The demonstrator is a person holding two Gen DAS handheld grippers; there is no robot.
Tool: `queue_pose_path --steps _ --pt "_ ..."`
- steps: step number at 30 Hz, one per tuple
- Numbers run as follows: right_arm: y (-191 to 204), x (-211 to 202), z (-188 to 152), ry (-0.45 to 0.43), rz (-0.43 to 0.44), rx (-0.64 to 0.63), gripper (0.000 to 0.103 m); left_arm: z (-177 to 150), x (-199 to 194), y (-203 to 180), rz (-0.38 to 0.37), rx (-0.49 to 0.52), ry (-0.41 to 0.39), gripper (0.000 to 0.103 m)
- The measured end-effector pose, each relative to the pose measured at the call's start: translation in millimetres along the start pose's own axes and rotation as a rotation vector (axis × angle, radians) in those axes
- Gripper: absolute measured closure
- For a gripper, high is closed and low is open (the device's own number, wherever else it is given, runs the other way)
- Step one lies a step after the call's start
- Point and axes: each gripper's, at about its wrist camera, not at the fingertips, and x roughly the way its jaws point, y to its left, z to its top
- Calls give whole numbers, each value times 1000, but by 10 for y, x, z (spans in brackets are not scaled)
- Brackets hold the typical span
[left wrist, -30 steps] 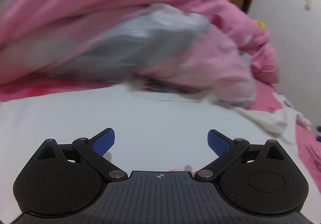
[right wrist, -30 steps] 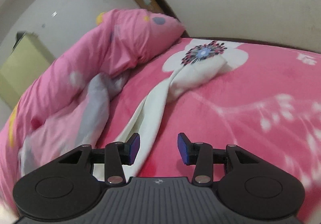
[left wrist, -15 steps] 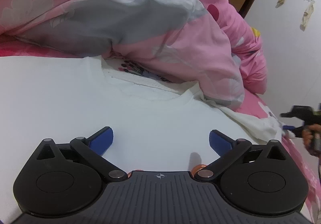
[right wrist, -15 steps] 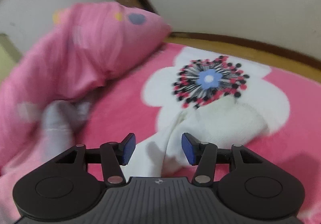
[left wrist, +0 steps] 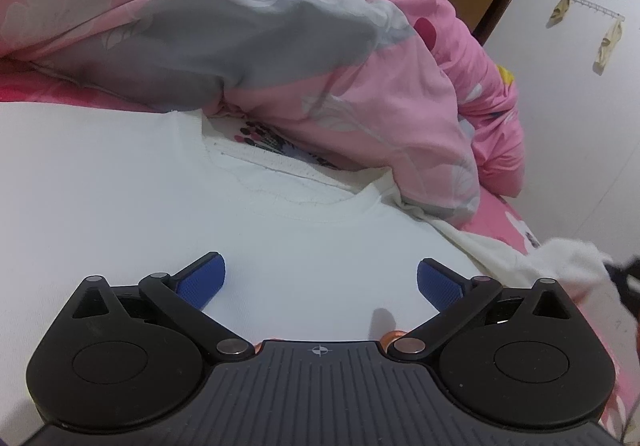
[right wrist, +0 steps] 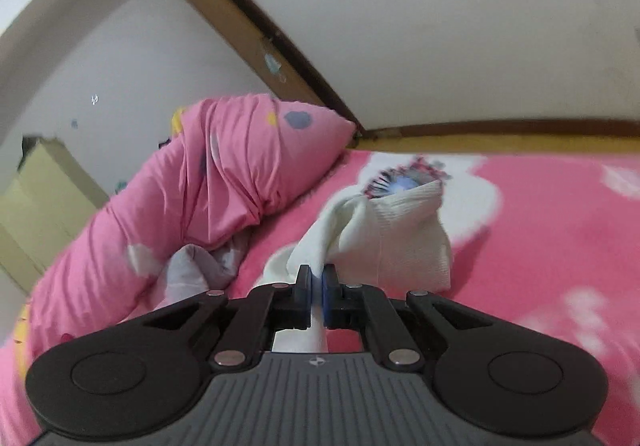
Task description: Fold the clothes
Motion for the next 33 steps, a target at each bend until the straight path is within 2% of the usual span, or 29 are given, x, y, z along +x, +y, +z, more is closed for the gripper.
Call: queue_pose_path --steps 4,8,9,12,15,17,20,23,25,27,29,33 --pt "-461 -141 -144 114 -101 106 96 2 2 1 -1 -1 0 0" --pt "-709 -310 -156 124 -158 172 92 0 2 7 -4 -5 -2 0" --pt "-724 -362 -135 106 -164 173 88 0 2 7 -4 -5 -2 0" --pt "-741 -472 -12 43 -171 179 68 1 0 8 -5 -6 -3 0" --pt "-708 -439 114 0 -209 131 62 3 3 12 -6 -7 -3 0" --pt "-717 -320 176 16 -231 111 57 3 2 12 -6 -8 -3 0" --pt "-809 -58 214 91 -235 147 50 2 -1 11 -5 -7 -4 0" --pt "-796 112 211 115 -179 118 55 5 -1 12 -6 -8 -4 0" --pt "-761 165 217 131 -137 95 81 7 0 13 -6 -8 -5 0" --pt "-701 172 233 121 -125 66 88 7 -1 13 -7 -9 -5 0" --pt "-608 99 297 55 -129 22 94 7 -3 14 -8 -10 -6 0" --pt "-586 -102 528 -132 -146 53 96 4 -5 15 -8 -11 -7 0"
